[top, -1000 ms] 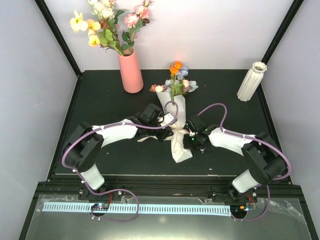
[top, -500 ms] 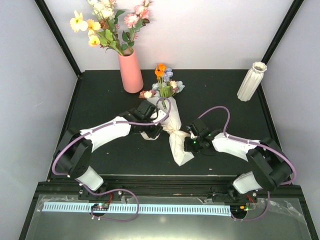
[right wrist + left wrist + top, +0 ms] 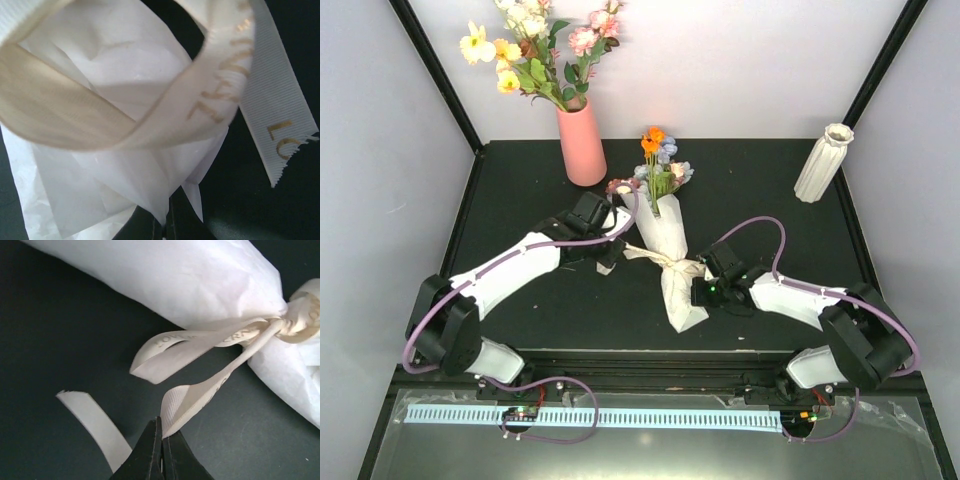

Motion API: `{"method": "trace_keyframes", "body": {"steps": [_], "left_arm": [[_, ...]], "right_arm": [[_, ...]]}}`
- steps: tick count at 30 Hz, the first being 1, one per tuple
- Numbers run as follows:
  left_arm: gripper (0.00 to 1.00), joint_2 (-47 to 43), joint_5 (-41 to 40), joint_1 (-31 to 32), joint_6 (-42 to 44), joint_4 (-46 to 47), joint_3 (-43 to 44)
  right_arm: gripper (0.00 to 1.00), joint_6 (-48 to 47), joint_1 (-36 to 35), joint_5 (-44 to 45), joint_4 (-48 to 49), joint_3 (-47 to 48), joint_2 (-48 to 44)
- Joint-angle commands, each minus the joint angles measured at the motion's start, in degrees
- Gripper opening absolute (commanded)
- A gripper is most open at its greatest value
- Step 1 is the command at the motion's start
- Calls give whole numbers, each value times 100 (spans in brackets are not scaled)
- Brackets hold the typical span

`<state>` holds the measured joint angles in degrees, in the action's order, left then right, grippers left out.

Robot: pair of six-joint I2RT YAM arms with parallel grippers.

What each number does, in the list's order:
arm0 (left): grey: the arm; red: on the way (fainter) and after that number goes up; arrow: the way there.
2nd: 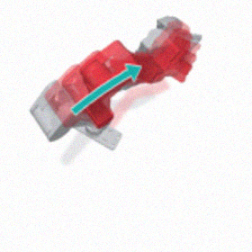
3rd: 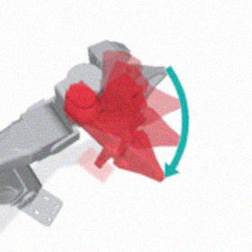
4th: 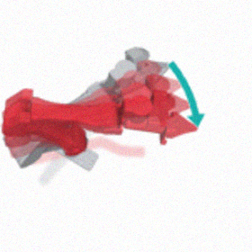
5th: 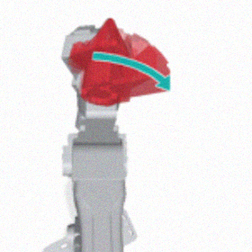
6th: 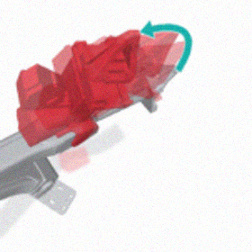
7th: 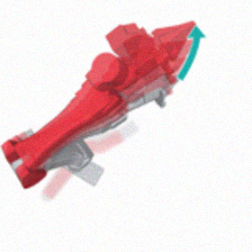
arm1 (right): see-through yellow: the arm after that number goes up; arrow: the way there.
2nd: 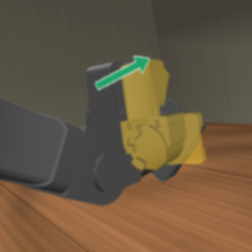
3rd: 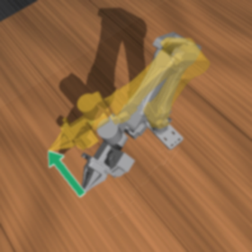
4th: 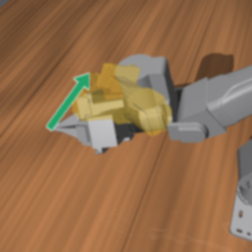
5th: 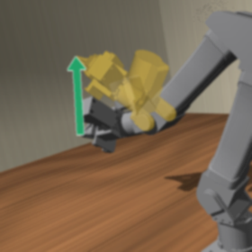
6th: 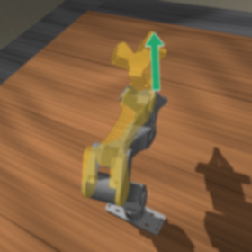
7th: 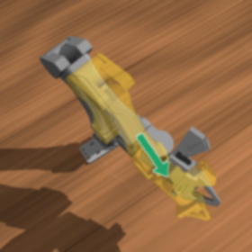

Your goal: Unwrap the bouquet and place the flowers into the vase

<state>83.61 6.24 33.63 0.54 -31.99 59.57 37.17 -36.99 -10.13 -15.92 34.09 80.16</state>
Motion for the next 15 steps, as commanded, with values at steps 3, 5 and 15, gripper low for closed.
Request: {"method": "trace_keyframes", "body": {"steps": [3,5,15], "left_arm": [[2,-531,-620,-328,-473,-374,227],[2,-737,-637,-424,-510,-370,159],[2,-1740,-477,-1132,-643,-107,-478]], "right_arm": [[1,-52,-1,127,-8,57,-64],[1,-96,-7,75,-143,168,-22],[2,295,-1,-328,-60,550,76]]}}
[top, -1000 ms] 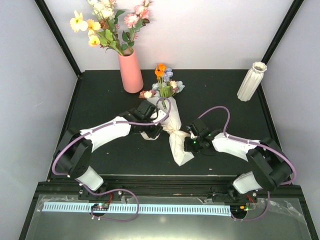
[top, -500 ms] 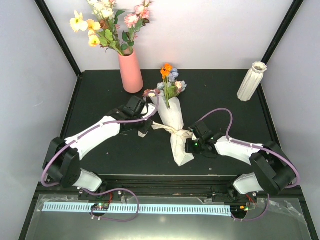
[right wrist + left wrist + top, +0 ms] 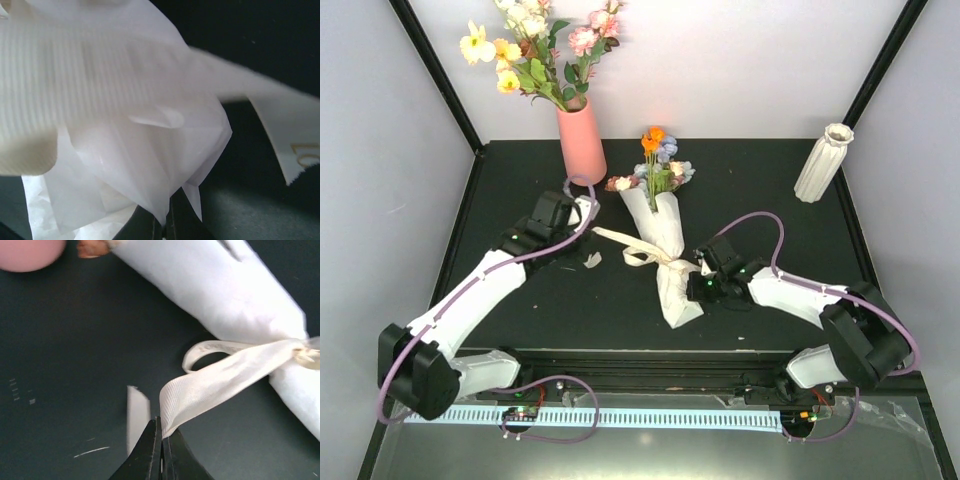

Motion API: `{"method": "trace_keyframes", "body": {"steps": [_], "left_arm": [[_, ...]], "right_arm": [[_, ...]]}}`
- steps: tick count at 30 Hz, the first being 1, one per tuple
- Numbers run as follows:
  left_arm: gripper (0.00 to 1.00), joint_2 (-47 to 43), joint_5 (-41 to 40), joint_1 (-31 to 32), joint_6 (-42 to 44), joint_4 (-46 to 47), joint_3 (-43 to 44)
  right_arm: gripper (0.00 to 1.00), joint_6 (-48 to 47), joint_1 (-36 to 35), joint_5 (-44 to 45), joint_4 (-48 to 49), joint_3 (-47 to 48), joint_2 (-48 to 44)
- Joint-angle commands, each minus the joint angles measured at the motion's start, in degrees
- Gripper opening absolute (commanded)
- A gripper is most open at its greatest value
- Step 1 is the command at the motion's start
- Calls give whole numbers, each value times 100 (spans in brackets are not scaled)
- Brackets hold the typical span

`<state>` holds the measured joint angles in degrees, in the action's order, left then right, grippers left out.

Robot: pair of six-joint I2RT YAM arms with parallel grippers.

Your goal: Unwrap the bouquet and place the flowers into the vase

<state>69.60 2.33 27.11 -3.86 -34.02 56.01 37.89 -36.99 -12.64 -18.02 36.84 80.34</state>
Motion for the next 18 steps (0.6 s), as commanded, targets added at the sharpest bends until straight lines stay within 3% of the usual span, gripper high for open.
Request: {"method": "trace_keyframes", "body": {"steps": [1,10,18], "left_arm": [[2,-404,-115,-624,-232,120,-126],[2,-552,161,-1634,-367,285,-74],[1,-748,-133,-2389,-641,363,-157]], "right_arm": [[1,286,-5,-34,162,293,75],[1,719,-4,-86,341,324,353],[1,830,-5,-116,325,332,435]]}}
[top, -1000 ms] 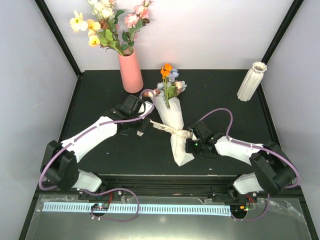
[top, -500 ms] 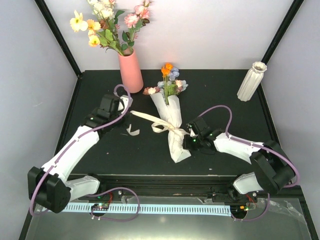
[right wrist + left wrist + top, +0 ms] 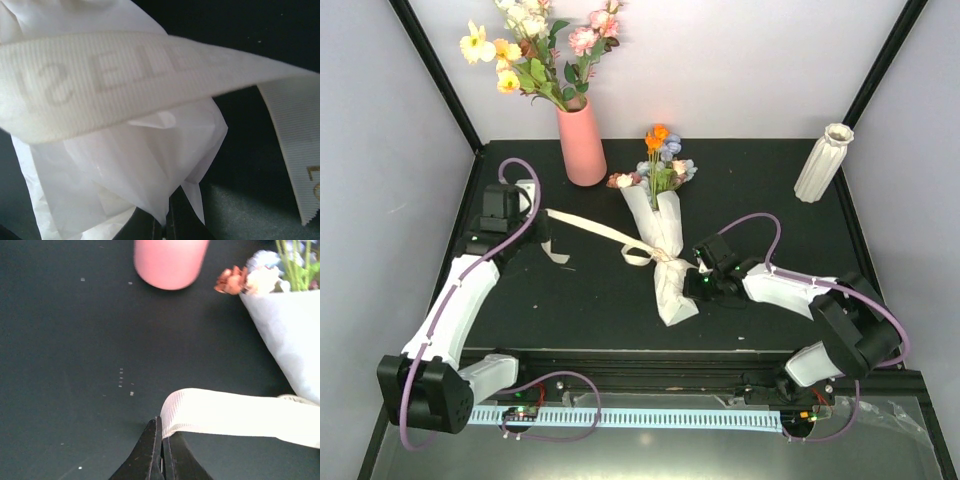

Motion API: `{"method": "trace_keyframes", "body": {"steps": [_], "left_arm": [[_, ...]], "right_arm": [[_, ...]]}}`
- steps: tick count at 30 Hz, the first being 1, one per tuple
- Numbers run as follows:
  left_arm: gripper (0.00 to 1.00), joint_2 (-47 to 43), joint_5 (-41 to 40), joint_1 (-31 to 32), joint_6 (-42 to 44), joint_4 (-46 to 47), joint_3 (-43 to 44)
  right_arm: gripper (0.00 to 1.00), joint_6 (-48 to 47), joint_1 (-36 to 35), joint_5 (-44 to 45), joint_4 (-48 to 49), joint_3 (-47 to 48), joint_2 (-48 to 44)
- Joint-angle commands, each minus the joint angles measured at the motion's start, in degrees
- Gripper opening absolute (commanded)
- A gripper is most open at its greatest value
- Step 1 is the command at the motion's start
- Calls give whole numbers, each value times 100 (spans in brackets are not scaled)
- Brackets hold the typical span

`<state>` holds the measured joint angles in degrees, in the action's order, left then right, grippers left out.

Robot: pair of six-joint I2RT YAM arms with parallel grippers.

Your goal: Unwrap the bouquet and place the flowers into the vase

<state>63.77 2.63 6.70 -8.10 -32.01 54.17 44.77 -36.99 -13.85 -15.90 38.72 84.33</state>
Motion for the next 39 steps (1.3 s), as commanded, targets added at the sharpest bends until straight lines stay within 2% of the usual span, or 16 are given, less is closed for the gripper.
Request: {"method": "trace_keyframes", "body": {"steps": [1,9,15,19,21,23,25,26,29,31,33,36,39], "left_arm": [[2,-181,-142,-424,-214,170,48],[2,-237,-181,-651,-208,107,157],[1,-311,337,-652,-270,-1,130],[2,-345,547,-648,-196,-38,4],[2,-325,587,-655,-158,-38,-35],[3,-289,640,-644,-116,-76,-15],[10,-265,608,-652,-93,-224,65],[18,-278,562,-647,-81,-302,106],[55,-430,258,-649,-8,-424,146],[74,-579,193,-645,121,-382,124],[97,-728,109,-646,127,-237,13],[99,-853,-34,-657,-519,-230,-98],[99,-761,603,-656,-803,-244,-180]], "right_arm": [[1,153,-1,5,112,145,43],[1,207,-10,-99,204,180,163],[1,296,-32,-379,340,273,223],[2,458,-307,-644,450,574,279],[3,495,-498,-766,456,806,388],[9,530,-645,-970,576,960,525],[25,517,-736,-1192,692,1036,624],[34,500,-758,-1252,698,1055,636],[53,342,-761,-1303,554,1057,556],[57,106,-764,-1263,360,1098,452],[58,-123,-763,-1253,152,1171,336],[60,-467,-765,-1176,-229,1316,179],[61,-744,-763,-934,-498,1395,-51]]}}
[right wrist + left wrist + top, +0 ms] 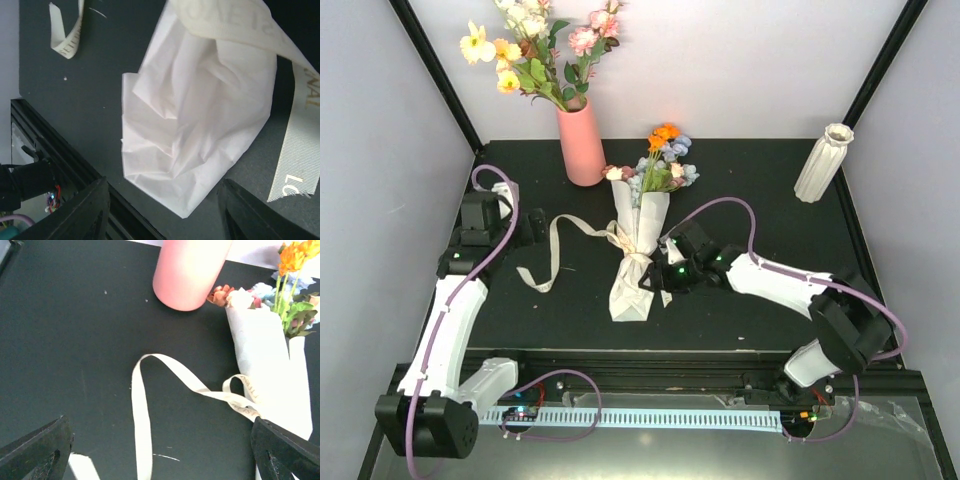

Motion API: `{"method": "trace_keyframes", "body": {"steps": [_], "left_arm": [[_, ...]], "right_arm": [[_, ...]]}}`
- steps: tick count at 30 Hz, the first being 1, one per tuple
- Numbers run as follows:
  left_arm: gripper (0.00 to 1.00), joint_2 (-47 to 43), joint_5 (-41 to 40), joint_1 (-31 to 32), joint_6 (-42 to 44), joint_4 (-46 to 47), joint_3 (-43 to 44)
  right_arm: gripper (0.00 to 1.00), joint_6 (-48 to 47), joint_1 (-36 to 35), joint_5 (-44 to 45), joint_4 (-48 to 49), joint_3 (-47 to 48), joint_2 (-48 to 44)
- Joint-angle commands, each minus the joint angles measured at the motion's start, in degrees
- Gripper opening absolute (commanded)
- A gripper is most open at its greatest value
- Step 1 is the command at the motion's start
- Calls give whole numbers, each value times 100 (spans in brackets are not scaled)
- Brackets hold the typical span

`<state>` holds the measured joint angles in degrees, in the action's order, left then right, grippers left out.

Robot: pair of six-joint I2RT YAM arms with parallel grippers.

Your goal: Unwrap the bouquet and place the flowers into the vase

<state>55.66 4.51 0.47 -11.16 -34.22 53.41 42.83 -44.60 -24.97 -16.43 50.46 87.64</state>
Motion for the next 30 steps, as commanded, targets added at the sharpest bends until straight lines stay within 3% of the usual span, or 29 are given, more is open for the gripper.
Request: {"method": "trace_keyframes", "body": {"steps": [1,3,5,12,18,23,30], "left_arm": [[99,140,806,-32,-470,-86,-92],[98,355,1508,12,-486,-255,-59],[94,460,1690,229,-734,-322,-161],[84,486,1027,1787,-1795,15,-739],[78,701,884,2758,-2271,232,-1071],[79,950,940,3392,-2442,505,-1227],[83,1450,1145,3787,-2510,1158,-1476]], "right_arm": [[64,-622,-2,255,-502,226,-472],[68,-759,-1,518,-671,275,-614],[71,-889,8,927,-915,409,-667],[74,-1354,399,1521,-1463,1358,-165],[84,-1459,675,1675,-1794,2417,791],[86,-1507,829,1567,-2042,3304,1812],[84,-1527,847,1297,-2243,4276,2928]]}}
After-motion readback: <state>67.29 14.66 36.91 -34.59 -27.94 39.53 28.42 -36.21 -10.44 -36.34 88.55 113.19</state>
